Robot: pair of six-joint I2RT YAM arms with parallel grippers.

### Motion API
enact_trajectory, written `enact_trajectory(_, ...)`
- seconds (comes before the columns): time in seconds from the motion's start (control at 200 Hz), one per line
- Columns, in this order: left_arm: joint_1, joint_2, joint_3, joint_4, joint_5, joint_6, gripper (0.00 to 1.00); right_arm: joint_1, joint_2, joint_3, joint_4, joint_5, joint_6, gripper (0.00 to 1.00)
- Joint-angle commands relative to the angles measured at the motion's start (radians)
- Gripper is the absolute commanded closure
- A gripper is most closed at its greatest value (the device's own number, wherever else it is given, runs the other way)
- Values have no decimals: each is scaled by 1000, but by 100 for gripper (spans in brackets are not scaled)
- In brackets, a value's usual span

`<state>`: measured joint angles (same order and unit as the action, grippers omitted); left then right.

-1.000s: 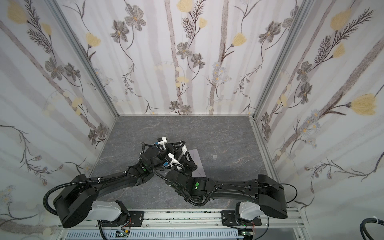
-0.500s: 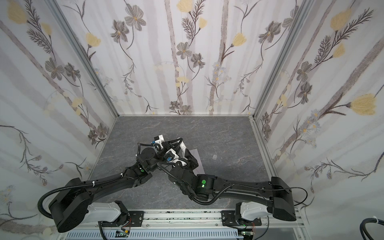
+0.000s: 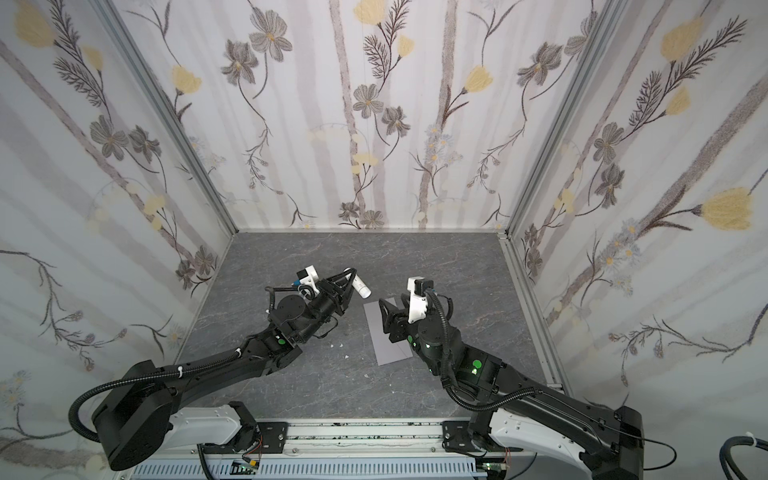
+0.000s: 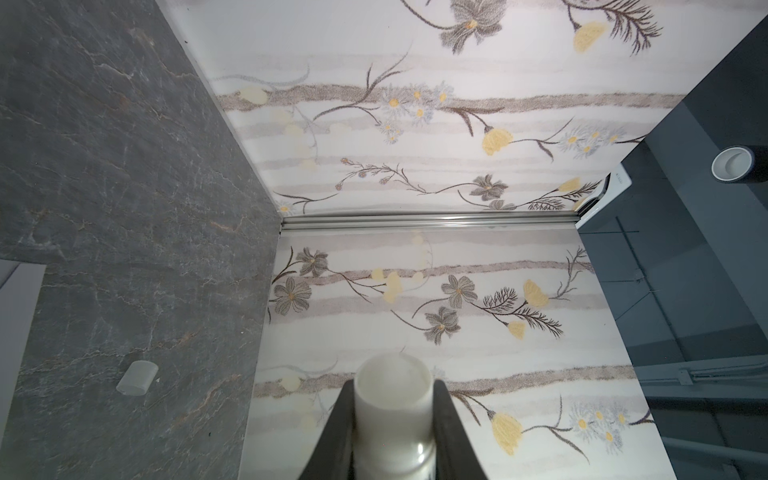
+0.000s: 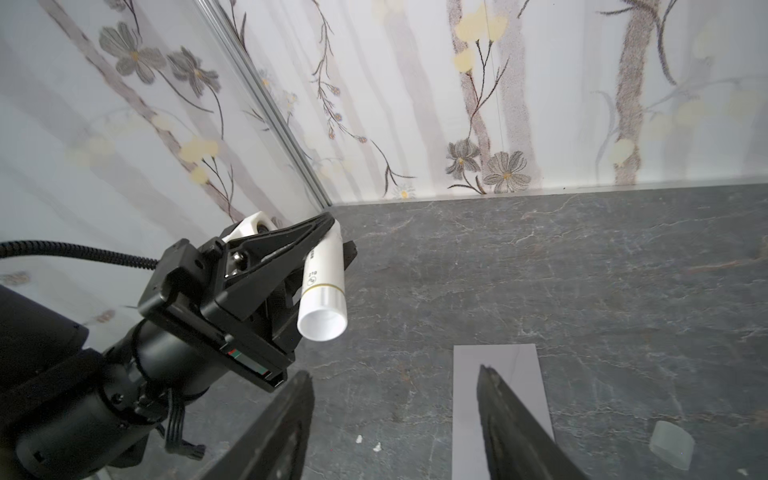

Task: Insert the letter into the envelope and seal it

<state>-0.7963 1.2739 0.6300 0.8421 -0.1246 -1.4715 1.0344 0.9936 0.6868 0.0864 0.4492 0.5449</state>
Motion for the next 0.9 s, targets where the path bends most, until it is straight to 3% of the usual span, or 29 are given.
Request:
enact_trajectory(0.0,-11,-1,7,48,-64,40,100,-30,-2,-47,213,-149,172,34)
enact_trajectory(0.415,-40,48,28,64,-89,28,100,-97,157,-65,419,-293,318,34)
enact_trajectory(0.894,-49,70,34,88,-86,13,100,-163,229,-93,516,-392,402,58)
